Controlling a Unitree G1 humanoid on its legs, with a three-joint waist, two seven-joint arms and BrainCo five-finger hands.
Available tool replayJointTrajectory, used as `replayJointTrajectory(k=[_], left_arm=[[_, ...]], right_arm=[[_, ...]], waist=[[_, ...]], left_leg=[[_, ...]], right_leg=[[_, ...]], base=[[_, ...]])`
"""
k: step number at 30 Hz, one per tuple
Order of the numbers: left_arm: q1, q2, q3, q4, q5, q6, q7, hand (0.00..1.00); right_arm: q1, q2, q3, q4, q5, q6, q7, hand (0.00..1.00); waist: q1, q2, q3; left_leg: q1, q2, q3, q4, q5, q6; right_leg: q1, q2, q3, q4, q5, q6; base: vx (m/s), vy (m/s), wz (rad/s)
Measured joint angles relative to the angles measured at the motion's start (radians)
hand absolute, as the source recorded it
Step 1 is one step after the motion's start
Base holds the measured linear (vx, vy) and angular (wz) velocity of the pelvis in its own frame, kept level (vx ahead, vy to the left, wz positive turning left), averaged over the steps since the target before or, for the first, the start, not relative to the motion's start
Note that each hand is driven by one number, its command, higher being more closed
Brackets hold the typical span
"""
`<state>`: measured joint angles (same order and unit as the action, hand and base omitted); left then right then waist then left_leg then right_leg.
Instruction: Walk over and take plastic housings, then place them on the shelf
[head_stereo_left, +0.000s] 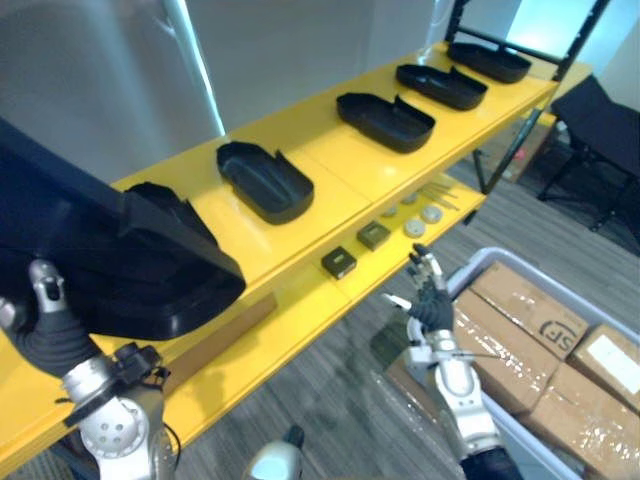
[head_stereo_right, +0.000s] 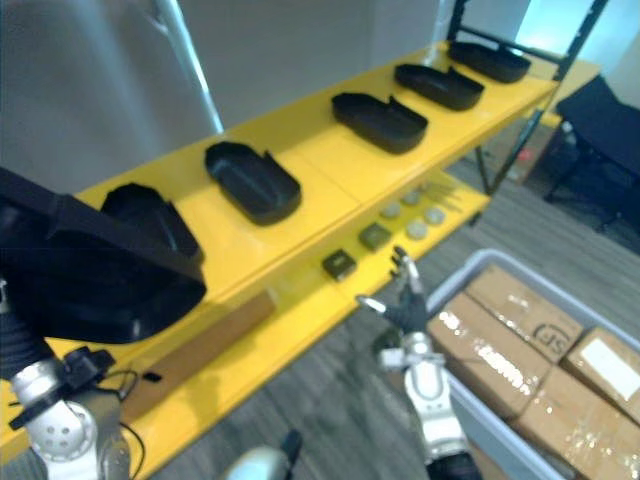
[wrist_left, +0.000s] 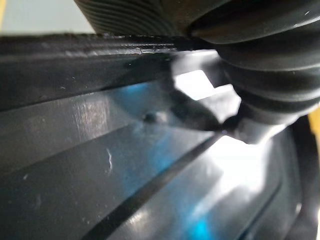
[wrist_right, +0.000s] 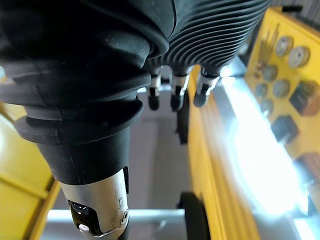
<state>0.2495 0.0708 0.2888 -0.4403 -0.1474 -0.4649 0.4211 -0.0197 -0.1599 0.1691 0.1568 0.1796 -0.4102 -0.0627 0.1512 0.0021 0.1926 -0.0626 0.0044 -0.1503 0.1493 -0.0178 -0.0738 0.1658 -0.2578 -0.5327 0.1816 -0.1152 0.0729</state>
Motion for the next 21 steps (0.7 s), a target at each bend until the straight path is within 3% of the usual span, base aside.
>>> replayJointTrajectory(k=[3, 6, 11, 15, 16, 18, 20, 21], left_arm=[[0.052, -0.007, -0.028, 0.0, 0.003, 0.01, 0.001, 1.0], [0.117, -0.047, -0.027, 0.0, 0.016, 0.02, 0.006, 1.0], [0.142, -0.052, -0.012, -0.012, 0.078, 0.023, 0.043, 1.0], [0.137, -0.046, 0.066, -0.064, 0.09, 0.015, 0.036, 1.0], [0.125, -0.036, 0.095, -0.071, 0.109, 0.01, 0.038, 1.0], [0.093, -0.032, 0.124, -0.077, 0.116, 0.009, 0.048, 1.0], [0.074, 0.012, 0.164, -0.085, 0.118, 0.012, 0.088, 1.0], [0.064, 0.025, 0.166, -0.085, 0.118, 0.014, 0.1, 1.0]], right_arm=[[0.055, 0.002, -0.013, -0.047, 0.005, -0.002, 0.033, 0.0], [0.105, 0.004, -0.022, -0.055, 0.024, -0.005, 0.073, 0.0], [0.123, 0.024, -0.031, -0.084, 0.043, -0.028, 0.107, 0.0], [0.122, 0.058, -0.032, -0.105, 0.037, -0.04, 0.048, 0.0], [0.118, 0.061, -0.038, -0.107, 0.037, -0.047, 0.016, 0.0], [0.084, 0.054, -0.046, -0.105, 0.031, -0.049, -0.008, 0.0], [0.001, 0.059, -0.046, -0.091, 0.03, -0.052, -0.015, 0.0], [-0.021, 0.059, -0.047, -0.084, 0.03, -0.058, -0.014, 0.0]], waist=[[-0.007, 0.009, 0.011], [-0.023, 0.019, 0.032], [-0.025, 0.019, 0.026], [-0.008, -0.028, 0.011], [-0.001, -0.047, -0.002], [0.004, -0.042, -0.014], [0.005, -0.04, -0.012], [0.004, -0.028, -0.006]], left_leg=[[0.015, 0.017, 0.031, 0.0, -0.011, -0.015], [0.027, 0.03, 0.057, 0.009, -0.024, -0.013], [-0.014, 0.042, 0.104, 0.074, -0.054, 0.002], [-0.063, -0.014, 0.106, 0.135, -0.1, 0.037], [-0.059, -0.04, 0.1, 0.146, -0.13, 0.044], [-0.05, -0.049, 0.078, 0.171, -0.142, 0.056], [0.011, -0.053, 0.069, 0.132, -0.15, 0.075], [0.033, -0.051, 0.067, 0.119, -0.15, 0.079]], right_leg=[[0.003, 0.007, 0.029, 0.003, -0.028, 0.044], [-0.003, 0.004, 0.053, 0.042, -0.062, 0.055], [-0.027, -0.006, 0.061, 0.072, -0.089, 0.075], [-0.006, -0.05, 0.035, 0.064, -0.109, 0.143], [-0.009, -0.078, 0.06, 0.154, -0.096, 0.166], [-0.112, -0.126, 0.129, 0.377, -0.033, 0.152], [-0.186, -0.179, 0.156, 0.56, 0.07, 0.097], [-0.201, -0.188, 0.158, 0.606, 0.076, 0.075]], base=[[-0.11, -0.053, -0.24], [-0.16, -0.014, -0.19], [-0.08, -0.005, 0.04], [0.1, 0.076, 0.43], [0.24, 0.075, 0.53], [0.24, 0.154, 0.47], [0.3, 0.121, 0.08], [0.32, 0.021, 0.05]])
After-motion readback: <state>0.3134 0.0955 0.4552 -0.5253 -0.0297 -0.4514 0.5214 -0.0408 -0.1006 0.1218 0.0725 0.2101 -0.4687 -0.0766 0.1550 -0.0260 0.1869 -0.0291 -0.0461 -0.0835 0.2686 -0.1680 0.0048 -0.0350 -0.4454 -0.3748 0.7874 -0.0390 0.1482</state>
